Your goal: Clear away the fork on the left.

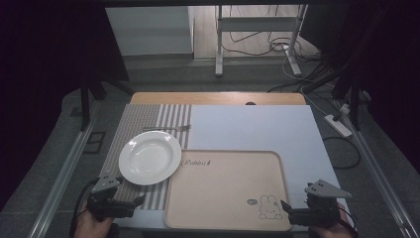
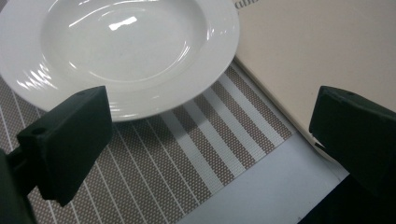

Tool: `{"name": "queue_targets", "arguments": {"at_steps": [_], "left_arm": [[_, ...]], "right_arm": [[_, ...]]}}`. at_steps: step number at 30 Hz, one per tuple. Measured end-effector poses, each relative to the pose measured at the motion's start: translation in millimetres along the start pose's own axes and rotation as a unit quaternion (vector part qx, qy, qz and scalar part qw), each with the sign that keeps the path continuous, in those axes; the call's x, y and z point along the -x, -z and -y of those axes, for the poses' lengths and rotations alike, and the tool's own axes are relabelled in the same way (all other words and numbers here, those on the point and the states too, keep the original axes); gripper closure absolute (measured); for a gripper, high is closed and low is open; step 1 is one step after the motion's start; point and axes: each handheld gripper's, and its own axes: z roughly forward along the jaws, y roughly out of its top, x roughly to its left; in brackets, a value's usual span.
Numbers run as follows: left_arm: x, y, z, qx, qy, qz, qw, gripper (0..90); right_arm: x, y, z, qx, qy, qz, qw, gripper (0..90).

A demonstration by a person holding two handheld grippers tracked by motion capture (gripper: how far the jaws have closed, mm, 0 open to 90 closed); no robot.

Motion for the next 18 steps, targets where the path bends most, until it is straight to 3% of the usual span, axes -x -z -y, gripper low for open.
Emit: {"name": "queue_targets", "arguments": {"at_steps": [11, 18], "left_arm": [[-3.3, -11.9, -10.4, -0.019, -0.029, 0.009, 0.9994, 0.0], [-11.0, -18.9, -18.7, -0.019, -0.003, 0.027, 0.9995, 0.0]], "right_arm": [[-0.6, -0.2, -0.2, -0.003, 0.005, -0.001, 1.0, 0.0], [-1.0, -0.4, -0.2, -0.005, 0.006, -0.002, 1.0, 0.0]]}}
